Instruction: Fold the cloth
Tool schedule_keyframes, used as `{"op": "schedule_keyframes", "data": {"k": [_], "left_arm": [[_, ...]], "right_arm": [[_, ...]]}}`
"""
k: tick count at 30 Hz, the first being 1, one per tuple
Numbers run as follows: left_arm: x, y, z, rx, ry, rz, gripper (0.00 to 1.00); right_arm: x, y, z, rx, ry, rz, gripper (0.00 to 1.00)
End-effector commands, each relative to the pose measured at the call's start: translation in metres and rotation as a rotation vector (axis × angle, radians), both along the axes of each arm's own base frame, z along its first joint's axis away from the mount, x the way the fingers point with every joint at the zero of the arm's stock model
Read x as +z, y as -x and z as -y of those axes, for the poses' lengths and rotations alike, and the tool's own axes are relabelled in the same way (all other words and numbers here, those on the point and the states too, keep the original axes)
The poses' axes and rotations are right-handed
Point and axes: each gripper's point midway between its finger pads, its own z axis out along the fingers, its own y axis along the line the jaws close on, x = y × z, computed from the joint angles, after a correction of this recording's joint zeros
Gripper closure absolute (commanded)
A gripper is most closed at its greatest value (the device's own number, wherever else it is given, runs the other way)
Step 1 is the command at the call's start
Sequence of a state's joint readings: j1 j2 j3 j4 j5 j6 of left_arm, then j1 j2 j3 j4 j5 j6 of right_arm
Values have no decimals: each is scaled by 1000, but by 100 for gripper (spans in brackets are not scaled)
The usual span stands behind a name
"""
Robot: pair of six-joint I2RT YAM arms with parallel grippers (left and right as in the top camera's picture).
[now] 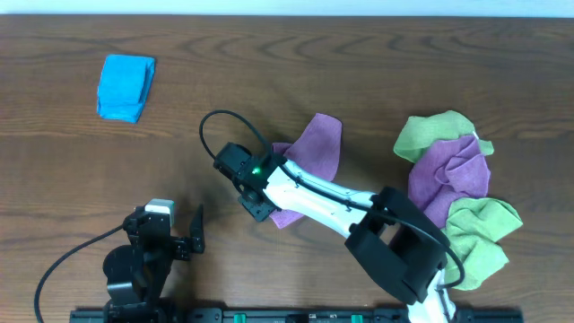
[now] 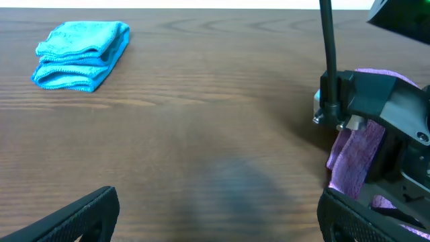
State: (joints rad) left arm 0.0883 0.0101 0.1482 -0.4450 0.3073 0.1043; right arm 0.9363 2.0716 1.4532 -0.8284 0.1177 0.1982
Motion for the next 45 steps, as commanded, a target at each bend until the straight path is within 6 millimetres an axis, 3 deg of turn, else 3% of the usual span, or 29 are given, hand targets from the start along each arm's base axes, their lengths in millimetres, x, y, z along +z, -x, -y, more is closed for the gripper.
{"op": "schedule_keyframes", "data": {"k": [1, 3, 8, 10, 14, 18, 29, 33, 36, 38, 40, 42, 45], "left_arm": [[-9, 0, 1, -2, 5, -18, 5], [-9, 0, 1, -2, 5, -18, 5], [-9, 0, 1, -2, 5, -18, 5], [-9, 0, 1, -2, 5, -18, 5], [-9, 0, 1, -2, 5, -18, 5], [-9, 0, 1, -2, 5, -18, 5], [-9, 0, 1, -2, 5, -18, 5], [-9, 0, 1, -2, 5, -18, 5], [-9, 0, 1, -2, 5, -18, 5], [-9, 0, 1, -2, 5, -18, 5], [-9, 0, 1, -2, 5, -18, 5], [-9, 0, 1, -2, 5, -18, 5], [-9, 0, 1, -2, 5, -18, 5]], "right_arm": [[-3, -3, 4, -14, 28, 27, 54], [-3, -3, 3, -13, 26, 28, 58], [-15, -2, 4, -12, 46, 13, 82], [-21, 1, 7, -11, 64, 0, 98], [-16, -1, 5, -22, 55, 7, 99], [1, -8, 5, -29, 55, 32, 99], [103, -31, 17, -97, -39, 193, 96], [129, -34, 30, -126, -70, 218, 99], [141, -36, 40, -145, -79, 227, 99], [146, -36, 46, -156, -81, 229, 93], [149, -37, 52, -166, -75, 226, 98], [149, -36, 56, -171, -66, 219, 95], [148, -35, 59, -172, -56, 212, 98]]}}
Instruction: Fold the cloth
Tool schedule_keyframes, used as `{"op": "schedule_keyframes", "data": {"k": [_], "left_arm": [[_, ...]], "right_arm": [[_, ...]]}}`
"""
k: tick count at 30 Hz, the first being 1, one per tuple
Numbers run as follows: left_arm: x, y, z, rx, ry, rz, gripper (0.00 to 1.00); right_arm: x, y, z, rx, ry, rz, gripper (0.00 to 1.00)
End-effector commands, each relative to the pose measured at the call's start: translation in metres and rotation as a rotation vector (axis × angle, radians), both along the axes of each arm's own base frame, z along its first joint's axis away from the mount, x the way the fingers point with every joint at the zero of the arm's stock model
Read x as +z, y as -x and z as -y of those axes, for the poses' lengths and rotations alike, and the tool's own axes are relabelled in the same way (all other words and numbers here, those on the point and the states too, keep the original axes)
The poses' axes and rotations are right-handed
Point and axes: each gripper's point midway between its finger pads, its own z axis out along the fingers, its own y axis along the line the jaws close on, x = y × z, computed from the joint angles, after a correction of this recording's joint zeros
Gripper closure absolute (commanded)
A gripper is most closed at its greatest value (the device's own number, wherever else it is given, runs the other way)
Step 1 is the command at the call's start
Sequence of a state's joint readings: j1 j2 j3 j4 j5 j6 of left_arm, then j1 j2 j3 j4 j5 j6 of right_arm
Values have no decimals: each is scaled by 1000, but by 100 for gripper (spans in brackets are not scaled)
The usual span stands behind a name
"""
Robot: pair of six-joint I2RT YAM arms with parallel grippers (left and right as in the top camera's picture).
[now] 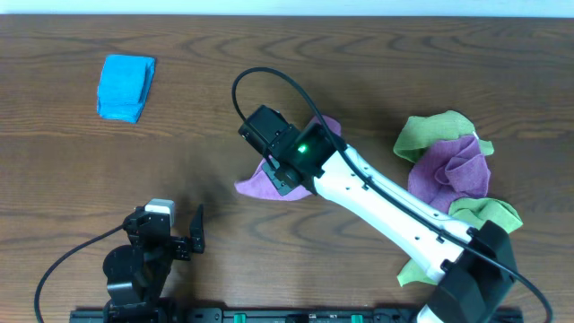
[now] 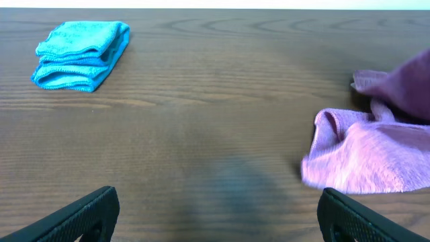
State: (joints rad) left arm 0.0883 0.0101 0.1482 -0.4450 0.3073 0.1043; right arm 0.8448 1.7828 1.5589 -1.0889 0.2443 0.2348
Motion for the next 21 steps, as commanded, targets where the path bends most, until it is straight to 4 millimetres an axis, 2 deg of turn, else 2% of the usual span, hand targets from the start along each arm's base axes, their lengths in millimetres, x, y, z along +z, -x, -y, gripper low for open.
{"op": "schedule_keyframes", "data": {"k": [1, 4, 6, 9, 14, 16, 17, 18, 19, 21], "left_arm": [[-9, 0, 1, -2, 5, -18, 5], [-9, 0, 1, -2, 5, -18, 5], [-9, 0, 1, -2, 5, -18, 5], [-9, 0, 1, -2, 5, -18, 5], [-9, 0, 1, -2, 5, -18, 5], [-9, 0, 1, -2, 5, -18, 5], [-9, 0, 1, -2, 5, -18, 5], [-9, 0, 1, -2, 5, -18, 5], [-9, 0, 1, -2, 5, -18, 5], [-9, 0, 1, -2, 5, -18, 5]], "right_arm": [[14, -5, 3, -20, -20, 34, 98], [14, -5, 5, -26, -13, 31, 98], [13, -5, 15, -83, 10, 36, 99], [12, -4, 37, -183, 67, 31, 99], [14, 3, 86, -403, 180, 21, 98], [14, 10, 102, -477, 216, -2, 98], [14, 16, 110, -508, 238, -27, 92], [13, 23, 114, -517, 252, -61, 62], [12, 31, 117, -524, 260, -105, 41], [12, 44, 124, -529, 289, -167, 43]]}}
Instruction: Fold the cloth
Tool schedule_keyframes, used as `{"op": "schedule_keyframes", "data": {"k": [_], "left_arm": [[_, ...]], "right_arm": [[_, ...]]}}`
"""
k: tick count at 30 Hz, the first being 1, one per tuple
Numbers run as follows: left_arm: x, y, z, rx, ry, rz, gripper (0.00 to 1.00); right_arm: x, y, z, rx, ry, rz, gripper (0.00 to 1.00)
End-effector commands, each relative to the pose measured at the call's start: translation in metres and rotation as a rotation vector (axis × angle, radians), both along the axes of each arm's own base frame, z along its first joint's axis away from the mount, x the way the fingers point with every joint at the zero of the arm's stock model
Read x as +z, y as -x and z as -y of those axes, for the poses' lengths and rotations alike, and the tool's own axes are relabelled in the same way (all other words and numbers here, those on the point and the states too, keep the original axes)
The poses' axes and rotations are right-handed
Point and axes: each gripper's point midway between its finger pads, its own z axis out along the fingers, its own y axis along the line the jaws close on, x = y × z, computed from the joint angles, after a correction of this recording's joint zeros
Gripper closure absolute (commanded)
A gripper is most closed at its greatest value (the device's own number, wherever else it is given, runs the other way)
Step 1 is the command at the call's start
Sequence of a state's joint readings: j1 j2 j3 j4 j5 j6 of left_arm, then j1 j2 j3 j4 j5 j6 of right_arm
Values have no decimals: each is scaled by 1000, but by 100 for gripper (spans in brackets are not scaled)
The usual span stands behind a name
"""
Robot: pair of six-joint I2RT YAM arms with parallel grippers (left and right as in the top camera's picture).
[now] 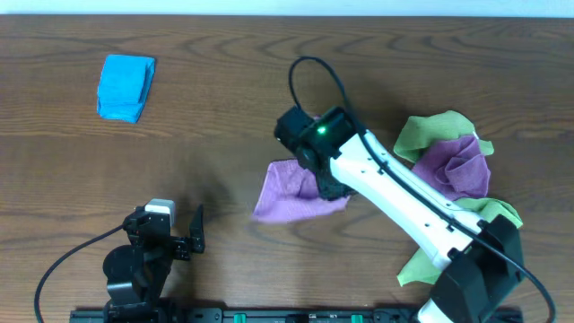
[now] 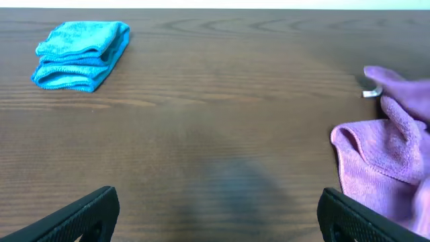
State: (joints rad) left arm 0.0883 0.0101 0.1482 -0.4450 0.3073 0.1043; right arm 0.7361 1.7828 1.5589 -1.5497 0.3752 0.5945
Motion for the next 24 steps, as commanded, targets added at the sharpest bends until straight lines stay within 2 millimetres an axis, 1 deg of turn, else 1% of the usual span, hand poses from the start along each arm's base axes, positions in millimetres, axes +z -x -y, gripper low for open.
{"op": "schedule_keyframes", "data": {"k": [1, 2, 3, 5, 6, 7, 9, 10, 12, 13, 14, 16, 17, 19, 21, 24], "left_arm": [[-9, 0, 1, -2, 5, -18, 5], [-9, 0, 1, -2, 5, -18, 5], [-9, 0, 1, -2, 5, -18, 5], [-9, 0, 1, -2, 5, -18, 5], [-9, 0, 1, -2, 5, -18, 5], [-9, 0, 1, -2, 5, -18, 5], [-9, 0, 1, -2, 5, -18, 5], [-9, 0, 1, -2, 5, -18, 5], [-9, 0, 1, -2, 5, -18, 5], [-9, 0, 1, -2, 5, -18, 5], [-9, 0, 1, -2, 5, -18, 5], [-9, 0, 1, -2, 5, -18, 4], [-9, 0, 1, -2, 5, -18, 5], [-9, 0, 1, -2, 5, -18, 5], [-9, 0, 1, -2, 5, -18, 5], [-9, 0, 1, -2, 5, -18, 5]], "right_arm": [[10, 10, 7, -86, -16, -7, 35], [11, 13, 10, -94, -2, -16, 25], [12, 14, 11, -95, 2, -22, 21], [11, 13, 10, -95, -2, -18, 22], [10, 11, 7, -94, -14, -6, 24], [9, 7, 4, -94, -28, 8, 26], [7, -2, -4, -86, -64, 44, 25], [6, -10, -11, -52, -90, 60, 25], [4, -21, -24, 24, -136, 80, 31], [2, -27, -35, 79, -175, 88, 34], [-1, -32, -50, 154, -229, 84, 35], [-6, -35, -72, 261, -317, 65, 44], [-9, -36, -79, 294, -347, 57, 46], [-16, -37, -84, 297, -368, 50, 45], [-28, -34, -90, 307, -397, 22, 50], [-52, -23, -105, 360, -469, -50, 58]]}}
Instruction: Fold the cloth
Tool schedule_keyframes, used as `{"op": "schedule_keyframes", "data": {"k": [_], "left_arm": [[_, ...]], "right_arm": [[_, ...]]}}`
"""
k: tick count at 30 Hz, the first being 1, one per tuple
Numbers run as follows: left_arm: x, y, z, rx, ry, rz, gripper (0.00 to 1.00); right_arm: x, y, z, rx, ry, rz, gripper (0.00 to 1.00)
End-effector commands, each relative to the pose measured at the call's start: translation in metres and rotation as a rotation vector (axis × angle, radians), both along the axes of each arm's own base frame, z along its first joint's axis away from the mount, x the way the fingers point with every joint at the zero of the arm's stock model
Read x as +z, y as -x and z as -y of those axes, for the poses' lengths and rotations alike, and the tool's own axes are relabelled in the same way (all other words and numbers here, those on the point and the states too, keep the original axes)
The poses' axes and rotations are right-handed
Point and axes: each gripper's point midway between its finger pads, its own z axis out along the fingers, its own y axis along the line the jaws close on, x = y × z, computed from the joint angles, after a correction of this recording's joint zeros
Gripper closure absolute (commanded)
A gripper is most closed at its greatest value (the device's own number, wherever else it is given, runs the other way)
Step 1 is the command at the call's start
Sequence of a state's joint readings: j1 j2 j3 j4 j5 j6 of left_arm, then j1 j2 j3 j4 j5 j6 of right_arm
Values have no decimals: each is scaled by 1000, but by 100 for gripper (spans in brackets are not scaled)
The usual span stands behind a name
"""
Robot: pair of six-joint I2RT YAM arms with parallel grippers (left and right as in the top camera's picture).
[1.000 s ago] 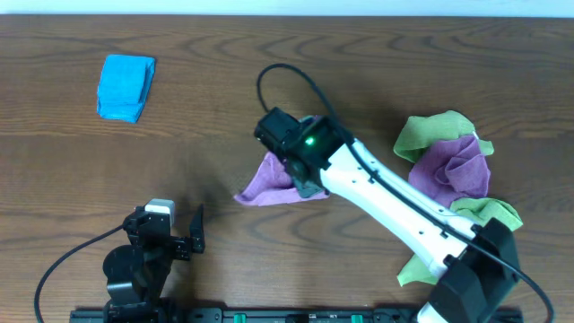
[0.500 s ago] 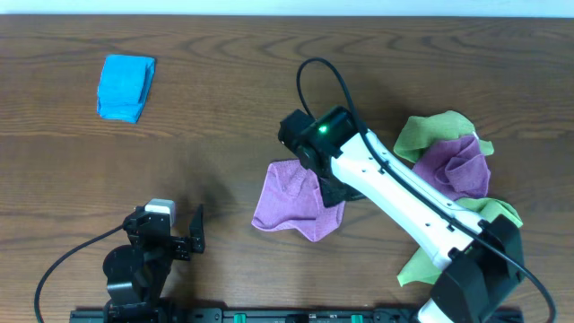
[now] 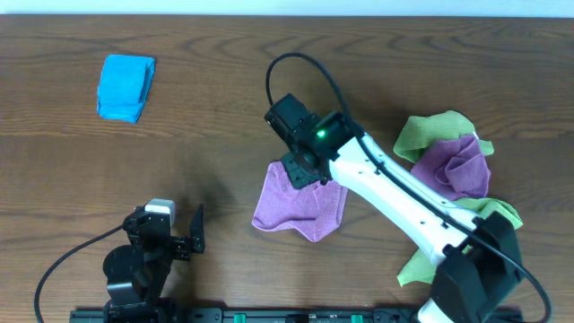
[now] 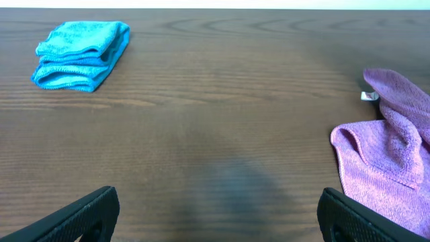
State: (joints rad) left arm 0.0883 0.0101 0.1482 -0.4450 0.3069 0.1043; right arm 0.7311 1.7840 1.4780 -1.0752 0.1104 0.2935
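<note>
A purple cloth [image 3: 300, 208] lies spread, a little rumpled, on the wooden table [image 3: 206, 135] at mid-front. In the left wrist view the purple cloth [image 4: 396, 154] shows at the right edge with a white tag. My right gripper [image 3: 300, 169] hangs over the cloth's far edge; its fingers are hidden under the wrist. Far to the left, near the front edge, my left gripper [image 3: 184, 235] rests open. The wrist view shows the left gripper [image 4: 215, 215] with nothing in it, its fingers [image 4: 74, 218] wide apart.
A folded blue cloth [image 3: 126, 86] lies at the far left, and the left wrist view shows the blue cloth [image 4: 80, 54] too. A heap of green and purple cloths [image 3: 457, 179] sits at the right, beside the right arm's base.
The right gripper has shifted slightly left and toward the back. The purple cloth now lies wider and reaches further toward the front edge. The left arm has not moved.
The right gripper was first low at the purple cloth's left side. Then it stood farther back with the cloth bunched under it, then to the right with the cloth trailing below. Now the cloth lies spread out. The left gripper stayed open and still.
</note>
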Motion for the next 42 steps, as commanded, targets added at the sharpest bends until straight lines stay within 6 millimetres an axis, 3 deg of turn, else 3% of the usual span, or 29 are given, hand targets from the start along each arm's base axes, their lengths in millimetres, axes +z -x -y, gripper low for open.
{"op": "schedule_keyframes", "data": {"k": [1, 3, 6, 15, 18, 22, 27, 33, 36, 39, 42], "left_arm": [[-9, 0, 1, -2, 5, -18, 5], [-9, 0, 1, -2, 5, -18, 5], [-9, 0, 1, -2, 5, -18, 5], [-9, 0, 1, -2, 5, -18, 5], [-9, 0, 1, -2, 5, -18, 5], [-9, 0, 1, -2, 5, -18, 4], [-9, 0, 1, -2, 5, -18, 4], [-9, 0, 1, -2, 5, -18, 5], [-9, 0, 1, -2, 5, -18, 5], [-9, 0, 1, -2, 5, -18, 5], [-9, 0, 1, -2, 5, -18, 5]], "right_arm": [[-27, 20, -14, 98, -58, -115, 58], [-38, 24, -15, 96, -66, -137, 63], [-57, 30, -22, 103, -101, -178, 59], [-100, 37, -22, 91, -70, -261, 59], [-108, 33, -25, 91, -73, -258, 67], [-107, 18, -36, 71, -120, -199, 98], [-103, -6, -45, 28, -186, -128, 99], [-67, -48, -74, 40, -288, 18, 99], [-27, -82, -94, 81, -345, 164, 99], [8, -103, -112, 113, -406, 265, 99], [34, -109, -131, 186, -471, 315, 99]]}}
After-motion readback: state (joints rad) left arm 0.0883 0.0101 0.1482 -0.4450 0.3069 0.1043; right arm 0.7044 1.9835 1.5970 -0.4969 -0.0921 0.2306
